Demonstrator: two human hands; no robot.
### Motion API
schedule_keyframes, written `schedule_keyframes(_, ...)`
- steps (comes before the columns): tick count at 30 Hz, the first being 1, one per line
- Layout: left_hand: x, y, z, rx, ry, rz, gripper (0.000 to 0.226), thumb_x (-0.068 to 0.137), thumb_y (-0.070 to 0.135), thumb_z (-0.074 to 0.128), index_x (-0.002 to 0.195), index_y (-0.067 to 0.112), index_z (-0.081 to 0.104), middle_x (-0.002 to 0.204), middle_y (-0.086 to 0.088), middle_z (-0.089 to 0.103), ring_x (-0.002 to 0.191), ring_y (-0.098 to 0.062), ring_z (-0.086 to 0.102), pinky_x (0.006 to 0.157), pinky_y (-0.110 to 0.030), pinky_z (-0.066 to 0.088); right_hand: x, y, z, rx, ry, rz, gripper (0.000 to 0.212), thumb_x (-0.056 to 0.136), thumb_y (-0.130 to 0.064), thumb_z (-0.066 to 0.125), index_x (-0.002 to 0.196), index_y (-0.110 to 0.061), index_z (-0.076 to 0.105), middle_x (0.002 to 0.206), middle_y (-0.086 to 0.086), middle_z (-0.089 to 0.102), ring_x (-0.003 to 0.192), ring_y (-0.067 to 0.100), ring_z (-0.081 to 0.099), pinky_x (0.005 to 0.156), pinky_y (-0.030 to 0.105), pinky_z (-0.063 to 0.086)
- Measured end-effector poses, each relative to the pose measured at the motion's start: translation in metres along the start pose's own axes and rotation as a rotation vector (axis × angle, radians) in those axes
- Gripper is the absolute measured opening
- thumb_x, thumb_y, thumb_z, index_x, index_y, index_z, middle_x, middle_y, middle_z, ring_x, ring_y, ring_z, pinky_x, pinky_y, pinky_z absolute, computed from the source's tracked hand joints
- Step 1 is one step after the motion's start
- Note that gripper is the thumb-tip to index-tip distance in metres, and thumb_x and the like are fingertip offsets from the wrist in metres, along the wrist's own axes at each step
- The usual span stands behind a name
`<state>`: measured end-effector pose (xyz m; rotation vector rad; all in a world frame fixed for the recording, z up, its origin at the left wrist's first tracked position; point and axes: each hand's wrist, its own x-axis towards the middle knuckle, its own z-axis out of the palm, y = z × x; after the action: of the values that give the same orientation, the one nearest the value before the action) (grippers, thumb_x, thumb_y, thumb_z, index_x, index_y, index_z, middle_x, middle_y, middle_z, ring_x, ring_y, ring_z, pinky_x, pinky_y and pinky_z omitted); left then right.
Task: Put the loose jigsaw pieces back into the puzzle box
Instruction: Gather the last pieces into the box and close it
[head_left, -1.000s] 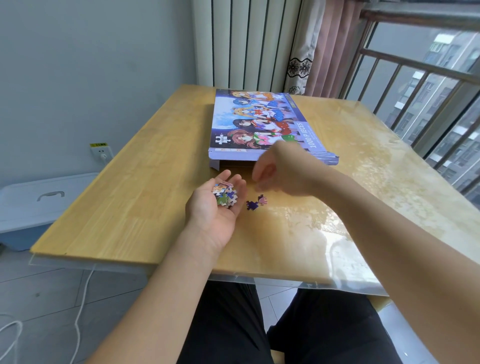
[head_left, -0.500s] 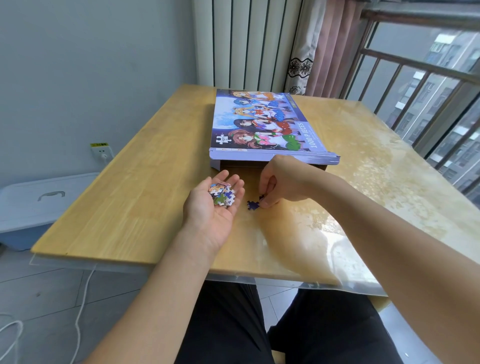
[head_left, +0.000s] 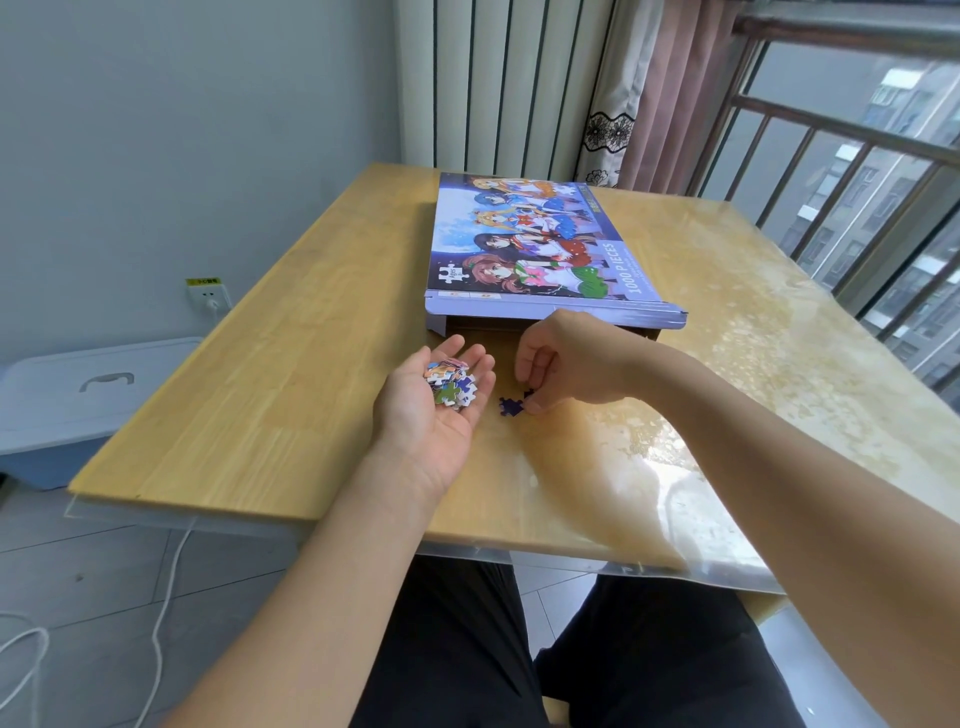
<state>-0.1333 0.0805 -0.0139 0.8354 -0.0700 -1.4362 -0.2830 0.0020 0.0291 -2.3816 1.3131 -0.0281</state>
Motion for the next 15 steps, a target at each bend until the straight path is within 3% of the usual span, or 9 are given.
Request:
schedule_keyframes(4, 0.000, 0.000, 0.000, -0.004, 0.002, 0.000, 0.037, 0.110, 0.025, 0.035, 0.109, 0.000, 0.063, 0.105, -0.020, 0.068, 0.091, -0.028, 0.068, 0.092, -0.036, 0.054, -0.001, 0.000, 0.001, 0.028, 0.010, -0.018, 0.034, 0.070, -0.014, 0.090, 0.095, -0.024, 0.068, 0.089, -0.003, 0.072, 0.083, 0.016, 0.068, 0.073, 0.030, 0.057)
schedule_keyframes(9, 0.000, 0.000, 0.000, -0.003, 0.006, 0.000, 0.037, 0.110, 0.025, 0.036, 0.108, 0.000, 0.063, 0.104, -0.020, 0.068, 0.091, -0.027, 0.069, 0.092, -0.036, 0.055, -0.005, 0.001, 0.005, 0.051, 0.082, -0.085, 0.033, 0.068, -0.008, 0.089, 0.091, -0.021, 0.070, 0.085, -0.008, 0.068, 0.074, 0.008, 0.064, 0.060, 0.013, 0.047)
schedule_keyframes(11, 0.000, 0.000, 0.001, -0.009, 0.008, 0.004, 0.037, 0.110, 0.025, 0.036, 0.109, 0.000, 0.064, 0.105, -0.020, 0.068, 0.092, -0.027, 0.069, 0.092, -0.036, 0.055, -0.008, 0.003, 0.005, 0.088, 0.102, -0.097, 0.032, 0.068, -0.005, 0.088, 0.091, -0.020, 0.071, 0.081, -0.009, 0.067, 0.067, 0.004, 0.062, 0.059, 0.013, 0.045)
schedule_keyframes(13, -0.001, 0.000, 0.001, -0.014, 0.006, 0.000, 0.036, 0.110, 0.025, 0.037, 0.109, 0.000, 0.064, 0.106, -0.020, 0.068, 0.093, -0.028, 0.069, 0.093, -0.037, 0.055, -0.012, 0.003, 0.001, 0.251, 0.147, -0.095, 0.030, 0.071, 0.001, 0.085, 0.090, -0.017, 0.071, 0.078, -0.004, 0.068, 0.067, 0.007, 0.066, 0.064, 0.019, 0.051)
schedule_keyframes(15, -0.001, -0.001, 0.001, -0.020, 0.001, -0.002, 0.035, 0.110, 0.024, 0.038, 0.109, -0.001, 0.063, 0.106, -0.021, 0.067, 0.092, -0.028, 0.068, 0.093, -0.038, 0.056, -0.017, -0.005, -0.004, 0.620, 0.170, -0.103, 0.027, 0.074, 0.010, 0.080, 0.090, -0.009, 0.068, 0.079, 0.008, 0.065, 0.073, 0.021, 0.070, 0.071, 0.029, 0.058)
